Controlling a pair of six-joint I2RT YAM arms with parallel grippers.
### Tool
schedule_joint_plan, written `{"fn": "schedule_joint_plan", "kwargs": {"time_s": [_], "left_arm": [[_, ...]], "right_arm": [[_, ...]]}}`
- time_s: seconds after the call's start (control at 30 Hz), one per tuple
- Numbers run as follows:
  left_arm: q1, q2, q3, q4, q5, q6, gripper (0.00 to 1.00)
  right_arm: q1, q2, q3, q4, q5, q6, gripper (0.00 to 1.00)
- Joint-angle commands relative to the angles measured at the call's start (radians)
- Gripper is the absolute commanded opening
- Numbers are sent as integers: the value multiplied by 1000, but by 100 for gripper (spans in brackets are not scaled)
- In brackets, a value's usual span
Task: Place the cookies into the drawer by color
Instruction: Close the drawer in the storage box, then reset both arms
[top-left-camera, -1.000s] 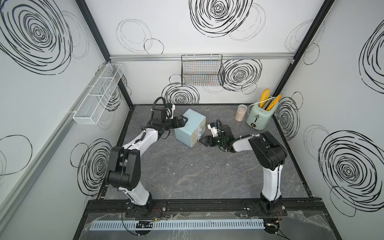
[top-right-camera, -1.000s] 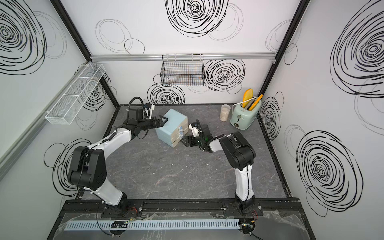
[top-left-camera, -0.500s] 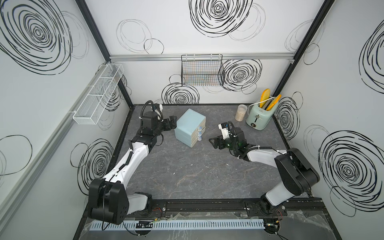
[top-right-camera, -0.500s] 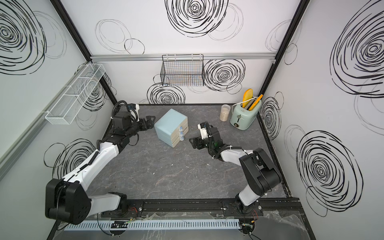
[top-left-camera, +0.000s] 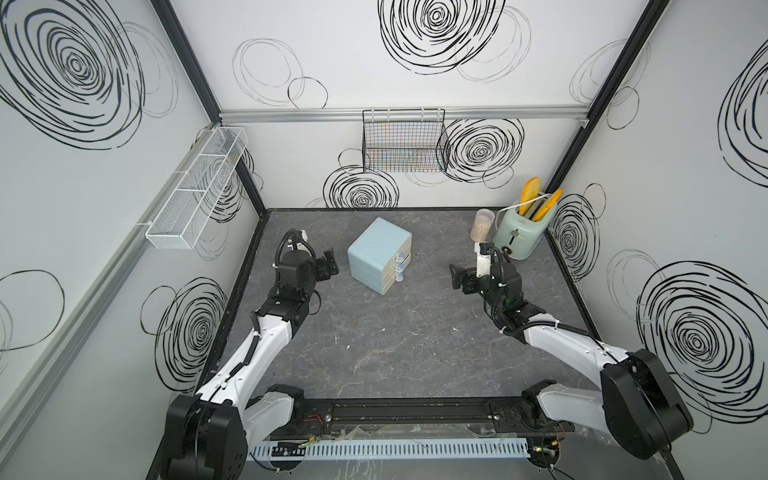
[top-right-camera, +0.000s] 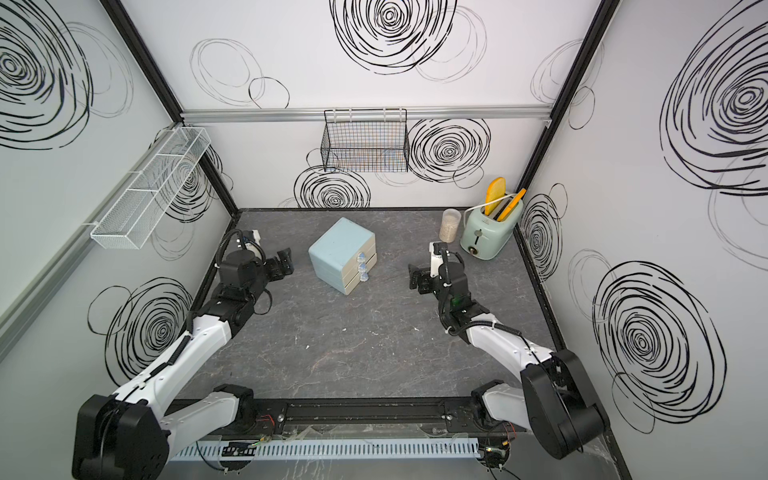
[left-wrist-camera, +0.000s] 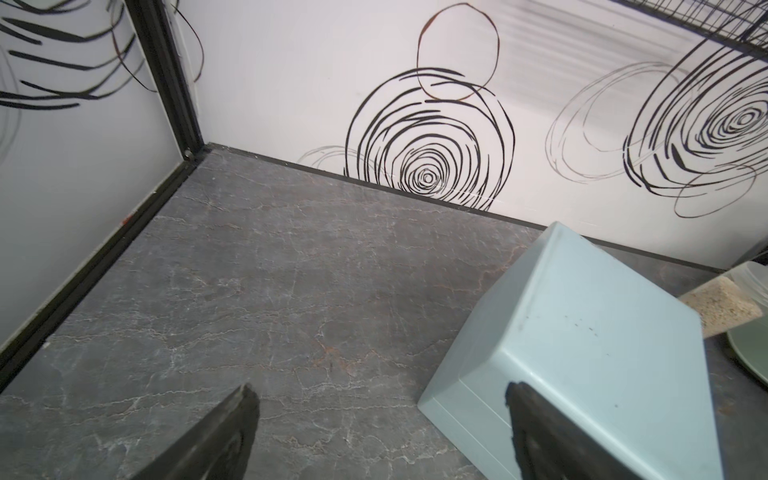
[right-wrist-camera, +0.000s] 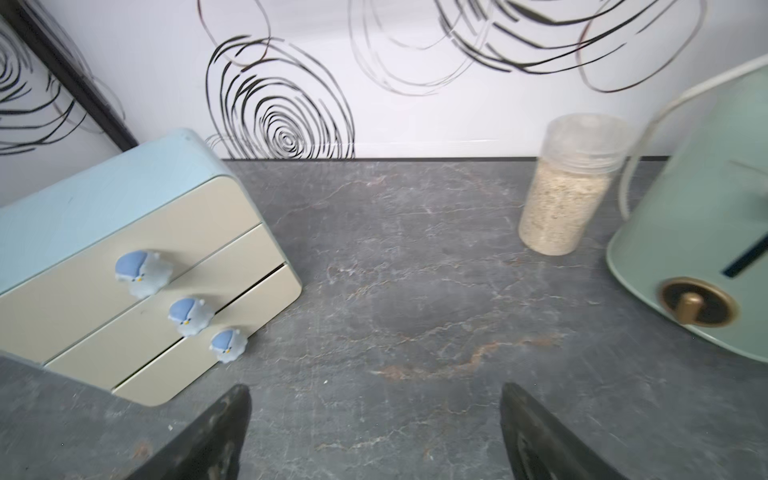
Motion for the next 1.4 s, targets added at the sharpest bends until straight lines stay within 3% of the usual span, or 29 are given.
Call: {"fn": "schedule_joint_plan", "kwargs": {"time_s": [0.0, 0.4, 0.73, 1.17, 1.37], "left_arm": [[8, -38, -63, 136, -81, 49, 97], [7, -67, -260, 433, -104, 183, 99], [15, 9, -290, 534, -89, 316, 98], [58, 119, -420, 889, 75, 363, 98], [84, 171, -421, 925, 153, 347, 98]], "right_arm": [[-40, -63, -45, 17, 77, -35, 97], [-200, -179, -147, 78, 184, -87, 99], [-328, -98, -237, 282, 182, -129, 99], [-376, 56, -297, 526, 0, -197, 99], [-394, 99, -336, 665, -49, -208, 99]]}}
